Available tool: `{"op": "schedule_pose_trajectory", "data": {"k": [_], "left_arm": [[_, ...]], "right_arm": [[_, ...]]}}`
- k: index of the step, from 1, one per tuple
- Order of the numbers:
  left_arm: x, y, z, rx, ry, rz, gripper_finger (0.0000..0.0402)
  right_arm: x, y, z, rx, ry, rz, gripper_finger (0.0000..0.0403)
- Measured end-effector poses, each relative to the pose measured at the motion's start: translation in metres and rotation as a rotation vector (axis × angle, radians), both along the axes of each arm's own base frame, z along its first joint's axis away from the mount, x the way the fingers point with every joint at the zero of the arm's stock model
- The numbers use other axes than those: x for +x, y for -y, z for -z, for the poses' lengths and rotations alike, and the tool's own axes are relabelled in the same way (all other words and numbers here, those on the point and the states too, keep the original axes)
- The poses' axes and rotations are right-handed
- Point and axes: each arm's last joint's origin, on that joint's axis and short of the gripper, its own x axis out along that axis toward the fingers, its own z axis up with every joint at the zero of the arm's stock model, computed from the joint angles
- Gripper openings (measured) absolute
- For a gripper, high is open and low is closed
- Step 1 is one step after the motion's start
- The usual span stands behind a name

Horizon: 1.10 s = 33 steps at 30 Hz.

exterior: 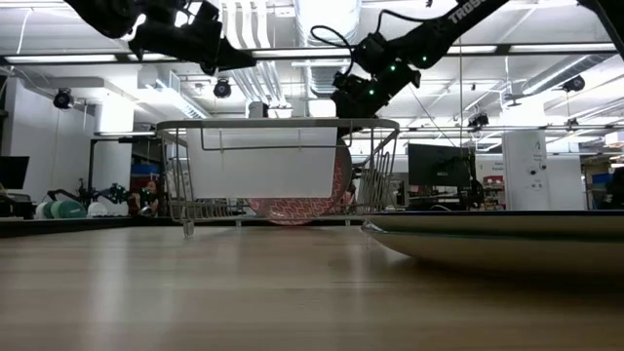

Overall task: Sort dishes
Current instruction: Put the blue plate into the dish rack

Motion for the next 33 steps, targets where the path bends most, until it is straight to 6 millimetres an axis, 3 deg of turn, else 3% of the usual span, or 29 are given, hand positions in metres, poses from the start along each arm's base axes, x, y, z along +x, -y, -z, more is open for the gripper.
{"op": "schedule_pose_trajectory", "data": {"k": [19, 27, 33], "left_arm": [[0.01, -0.009, 0.007, -0.057, 0.044, 0.005, 0.0002], [0.02, 0.009, 0.014, -0.11, -0.023, 0.277, 0.0002], [0.031, 0.028, 0.022, -0.149, -0.097, 0.353, 0.0002]], "right_arm": [[-0.035, -0.026, -0.031, 0.105, -0.129, -0.003, 0.0114], [-0.066, -0.053, -0.029, 0.247, -0.244, -0.095, 0.0095], [-0.09, -0.077, -0.016, 0.348, -0.233, -0.187, 0.0081]]}}
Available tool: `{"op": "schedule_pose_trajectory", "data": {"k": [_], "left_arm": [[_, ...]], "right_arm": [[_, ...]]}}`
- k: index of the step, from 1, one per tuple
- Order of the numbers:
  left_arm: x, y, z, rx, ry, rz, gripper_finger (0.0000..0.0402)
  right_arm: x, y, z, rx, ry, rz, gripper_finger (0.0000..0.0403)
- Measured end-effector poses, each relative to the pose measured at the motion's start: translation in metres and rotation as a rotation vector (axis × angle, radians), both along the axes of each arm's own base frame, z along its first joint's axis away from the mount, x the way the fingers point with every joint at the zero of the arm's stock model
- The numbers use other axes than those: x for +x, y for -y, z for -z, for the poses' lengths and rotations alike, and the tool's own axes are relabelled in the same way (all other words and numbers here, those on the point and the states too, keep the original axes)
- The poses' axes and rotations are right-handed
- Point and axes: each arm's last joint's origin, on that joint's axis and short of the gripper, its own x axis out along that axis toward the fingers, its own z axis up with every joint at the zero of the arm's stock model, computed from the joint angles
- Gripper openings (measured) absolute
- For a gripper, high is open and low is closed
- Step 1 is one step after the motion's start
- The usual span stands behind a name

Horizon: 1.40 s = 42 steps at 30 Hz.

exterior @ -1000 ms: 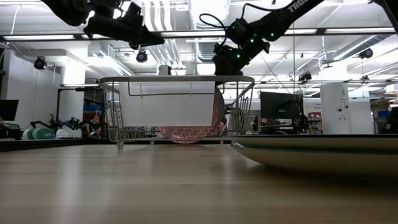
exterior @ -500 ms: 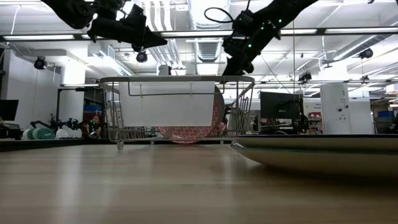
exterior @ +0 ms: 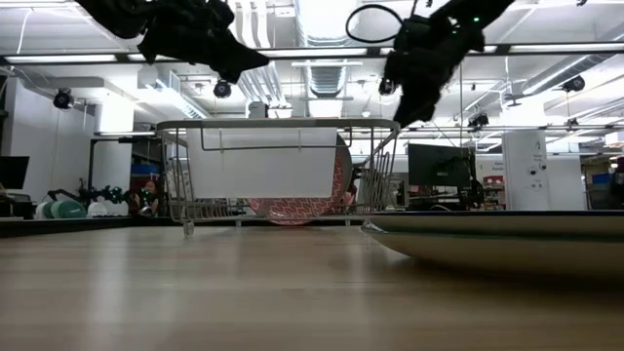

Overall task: Sort dishes
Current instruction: Put the blue plate into the dish rack

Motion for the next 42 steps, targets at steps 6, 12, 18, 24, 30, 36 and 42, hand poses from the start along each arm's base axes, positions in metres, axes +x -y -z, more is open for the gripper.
{"op": "schedule_pose_trajectory", "data": {"k": [6, 12, 18, 24, 30, 36, 42], "left_arm": [[0.011, 0.017, -0.002, 0.029, -0.013, -0.025, 0.0002], [0.02, 0.034, -0.002, 0.032, -0.021, 0.024, 0.0002], [0.031, 0.056, -0.001, 0.032, -0.031, 0.096, 0.0002], [0.043, 0.09, 0.002, 0.022, -0.071, 0.141, 0.0002], [0.051, 0.13, 0.009, 0.022, -0.148, 0.094, 0.0001], [0.056, 0.16, 0.019, -0.012, -0.199, 0.054, 0.0], [0.068, 0.184, 0.036, -0.041, -0.266, 0.117, 0.0]], "right_arm": [[-0.02, -0.029, 0.012, 0.04, -0.019, -0.016, 0.0068], [-0.037, -0.063, 0.022, 0.1, -0.025, -0.018, 0.0058], [-0.043, -0.088, 0.031, 0.134, 0.002, -0.043, 0.0049], [-0.037, -0.112, 0.041, 0.171, -0.032, -0.114, 0.0052], [-0.028, -0.138, 0.048, 0.188, -0.075, -0.218, 0.0062], [-0.022, -0.161, 0.051, 0.168, -0.088, -0.268, 0.0071], [-0.025, -0.177, 0.061, 0.109, -0.142, -0.224, 0.008]]}}
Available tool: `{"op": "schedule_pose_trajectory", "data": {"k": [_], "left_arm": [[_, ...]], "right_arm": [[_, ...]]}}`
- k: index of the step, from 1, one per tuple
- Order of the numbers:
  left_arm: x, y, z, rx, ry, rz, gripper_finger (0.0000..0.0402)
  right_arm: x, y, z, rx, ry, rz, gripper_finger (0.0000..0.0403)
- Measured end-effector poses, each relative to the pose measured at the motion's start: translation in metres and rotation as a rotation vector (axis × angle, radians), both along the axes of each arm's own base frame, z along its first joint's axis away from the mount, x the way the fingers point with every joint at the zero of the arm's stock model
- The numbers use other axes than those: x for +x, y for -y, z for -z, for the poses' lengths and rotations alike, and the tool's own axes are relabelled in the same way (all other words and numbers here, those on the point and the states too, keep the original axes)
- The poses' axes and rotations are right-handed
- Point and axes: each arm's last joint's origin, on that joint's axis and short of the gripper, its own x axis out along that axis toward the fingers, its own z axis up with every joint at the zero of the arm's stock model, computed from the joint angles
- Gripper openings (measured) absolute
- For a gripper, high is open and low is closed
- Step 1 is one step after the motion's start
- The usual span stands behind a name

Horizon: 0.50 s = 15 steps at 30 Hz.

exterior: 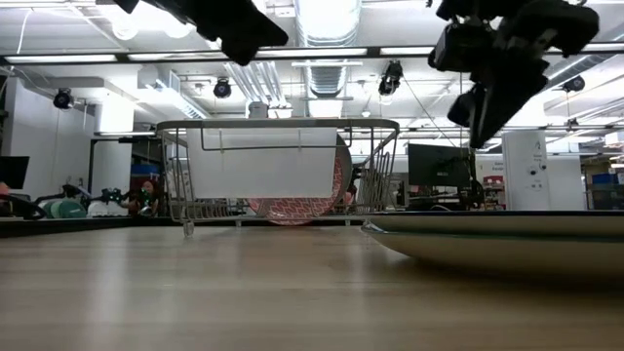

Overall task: Sort dishes
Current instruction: Put the blue plate into the dish rack

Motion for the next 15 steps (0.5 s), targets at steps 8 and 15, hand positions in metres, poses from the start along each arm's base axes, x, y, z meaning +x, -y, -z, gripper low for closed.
{"op": "schedule_pose_trajectory", "data": {"k": [8, 15], "left_arm": [[0.022, 0.031, 0.03, 0.022, -0.049, 0.044, 0.0], [0.038, 0.04, 0.047, 0.005, -0.022, 0.056, 0.0]], "right_arm": [[-0.003, -0.021, 0.015, 0.003, 0.012, 0.014, 0.0097], [-0.007, -0.029, 0.03, -0.016, 0.026, 0.049, 0.0115]]}}
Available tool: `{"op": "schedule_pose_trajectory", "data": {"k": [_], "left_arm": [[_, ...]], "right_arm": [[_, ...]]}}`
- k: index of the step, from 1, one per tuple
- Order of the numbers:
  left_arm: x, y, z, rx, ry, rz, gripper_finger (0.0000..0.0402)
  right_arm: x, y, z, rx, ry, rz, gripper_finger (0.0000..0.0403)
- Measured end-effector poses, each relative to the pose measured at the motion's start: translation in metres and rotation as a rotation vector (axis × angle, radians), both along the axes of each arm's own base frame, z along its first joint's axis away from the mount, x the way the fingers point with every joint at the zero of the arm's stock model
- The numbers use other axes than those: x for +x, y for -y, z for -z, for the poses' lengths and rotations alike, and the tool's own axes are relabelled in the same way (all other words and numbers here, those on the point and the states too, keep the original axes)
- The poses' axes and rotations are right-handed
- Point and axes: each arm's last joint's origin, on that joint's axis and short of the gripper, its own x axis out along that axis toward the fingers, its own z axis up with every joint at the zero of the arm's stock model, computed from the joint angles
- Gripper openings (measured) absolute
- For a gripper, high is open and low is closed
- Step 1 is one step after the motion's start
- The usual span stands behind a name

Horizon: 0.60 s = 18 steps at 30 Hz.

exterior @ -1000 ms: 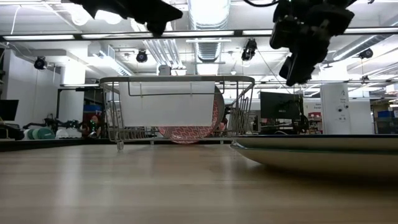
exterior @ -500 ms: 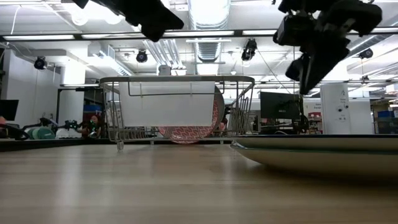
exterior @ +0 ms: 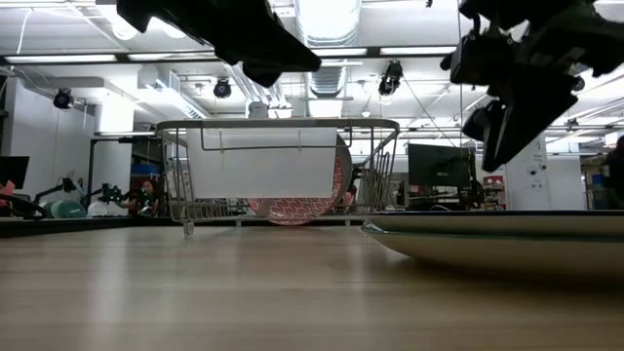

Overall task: Sort dishes
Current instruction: Put the blue plate into the dish rack

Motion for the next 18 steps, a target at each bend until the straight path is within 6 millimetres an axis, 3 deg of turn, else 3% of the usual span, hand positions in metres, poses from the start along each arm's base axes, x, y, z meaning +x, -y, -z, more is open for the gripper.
{"op": "schedule_pose_trajectory", "data": {"k": [6, 9, 13, 18], "left_arm": [[0.01, 0.005, 0.022, -0.077, -0.068, -0.031, 0.0], [0.017, 0.016, 0.04, -0.11, -0.1, 0.016, 0.0], [0.025, 0.032, 0.058, -0.119, -0.069, 0.063, 0.0], [0.034, 0.037, 0.075, -0.125, -0.032, 0.051, 0.0]], "right_arm": [[-0.007, 0.001, 0.015, 0.025, -0.032, 0.071, 0.0119], [-0.009, 0.002, 0.022, 0.045, -0.029, 0.1, 0.012], [-0.012, 0.002, 0.027, 0.053, -0.04, 0.117, 0.0126], [-0.01, 0.002, 0.028, 0.059, -0.019, 0.118, 0.0134]]}}
